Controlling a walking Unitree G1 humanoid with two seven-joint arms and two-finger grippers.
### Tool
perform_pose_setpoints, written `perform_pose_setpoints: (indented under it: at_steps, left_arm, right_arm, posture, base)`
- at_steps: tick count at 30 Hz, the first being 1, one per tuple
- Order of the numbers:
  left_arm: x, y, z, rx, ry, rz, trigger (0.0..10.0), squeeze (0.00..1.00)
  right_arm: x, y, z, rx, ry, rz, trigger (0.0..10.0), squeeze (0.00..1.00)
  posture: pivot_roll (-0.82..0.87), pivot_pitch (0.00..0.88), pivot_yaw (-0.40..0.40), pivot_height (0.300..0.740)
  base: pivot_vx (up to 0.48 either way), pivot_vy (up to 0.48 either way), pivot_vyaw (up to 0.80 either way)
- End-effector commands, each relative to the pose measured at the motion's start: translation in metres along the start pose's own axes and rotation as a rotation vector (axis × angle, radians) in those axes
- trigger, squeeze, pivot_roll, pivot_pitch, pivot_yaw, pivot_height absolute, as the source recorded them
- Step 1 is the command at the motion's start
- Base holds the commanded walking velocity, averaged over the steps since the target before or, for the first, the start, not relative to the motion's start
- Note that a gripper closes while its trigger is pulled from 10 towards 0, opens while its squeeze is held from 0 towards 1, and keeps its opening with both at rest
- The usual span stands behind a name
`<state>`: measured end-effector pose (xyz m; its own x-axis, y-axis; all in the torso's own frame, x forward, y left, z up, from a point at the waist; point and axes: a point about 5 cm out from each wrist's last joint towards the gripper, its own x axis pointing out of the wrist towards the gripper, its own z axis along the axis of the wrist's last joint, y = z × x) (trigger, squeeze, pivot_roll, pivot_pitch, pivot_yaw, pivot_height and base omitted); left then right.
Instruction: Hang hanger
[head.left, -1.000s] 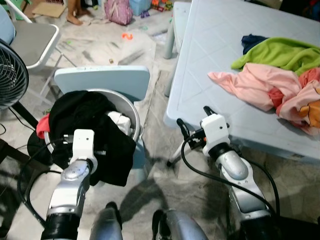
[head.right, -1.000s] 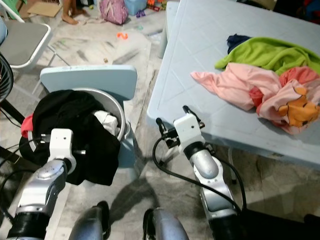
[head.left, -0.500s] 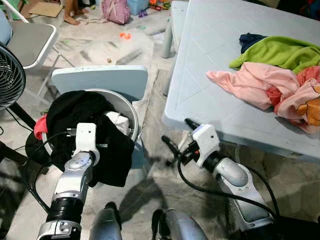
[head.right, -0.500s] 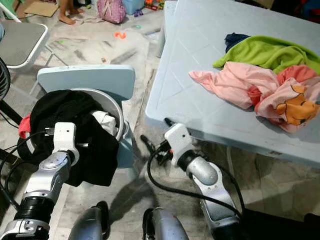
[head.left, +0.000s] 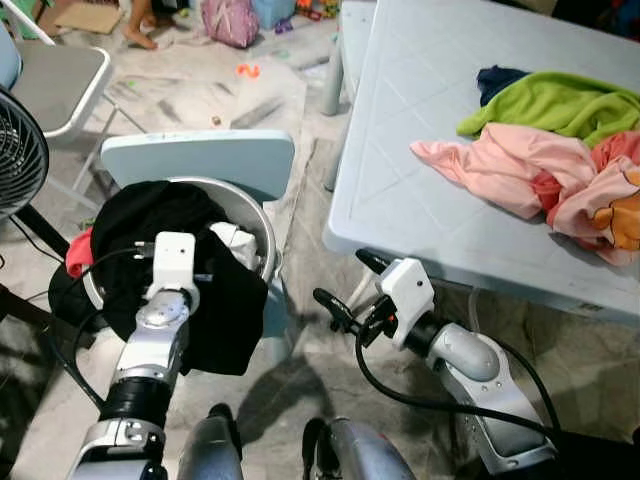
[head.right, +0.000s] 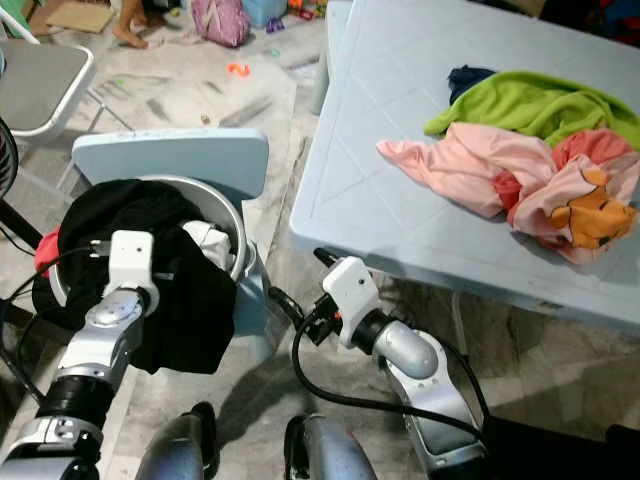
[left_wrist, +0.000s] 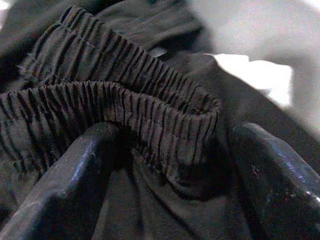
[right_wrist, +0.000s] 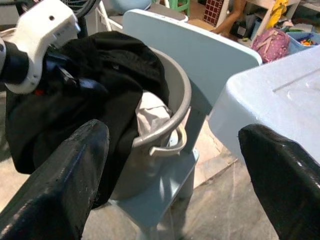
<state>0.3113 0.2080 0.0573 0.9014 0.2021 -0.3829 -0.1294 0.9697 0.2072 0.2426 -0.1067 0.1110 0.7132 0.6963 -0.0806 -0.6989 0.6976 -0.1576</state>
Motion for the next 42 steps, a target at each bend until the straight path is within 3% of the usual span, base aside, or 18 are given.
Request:
perform_pose_setpoints:
  at_steps: [1,15,21,29,42]
  left_arm:
    - [0.000,0.008,-0.006,0.004,0.007,0.049,0.0,0.00]
    - [-0.004,0.018,-0.004,-0.019,-0.072,0.138,0.0,0.00]
    - [-0.025,0.042,-0.016,-0.042,-0.114,0.274,0.0,0.00]
    - [-0.040,0.058,-0.033,-0.050,-0.097,0.334,0.0,0.00]
    - [-0.041,0.049,-0.030,-0.126,-0.117,0.320,0.0,0.00]
  right_arm:
    - [-0.005,0.001,-0.003,0.005,0.016,0.009,10.0,0.00]
    - [-0.004,0.001,-0.003,-0.015,0.021,0.014,10.0,0.00]
    - [-0.002,-0.002,-0.002,-0.031,0.020,0.019,10.0,0.00]
    - [0.002,-0.002,-0.002,-0.046,0.018,0.029,10.0,0.00]
    - [0.004,-0.005,-0.001,-0.075,0.015,0.032,10.0,0.00]
  posture:
    - [-0.08,0.217,-0.133,0.740]
    - [-0.06,0.206,-0.148,0.740]
    - [-0.05,0.197,-0.153,0.740]
    - [-0.04,0.189,-0.161,0.740]
    - [-0.05,0.177,-0.162,0.740]
  base:
    - [0.000,0.000,0.00]
    - [0.000,0.000,0.00]
    - [0.000,0.000,0.00]
    - [0.000,0.000,0.00]
    - [0.000,0.000,0.00]
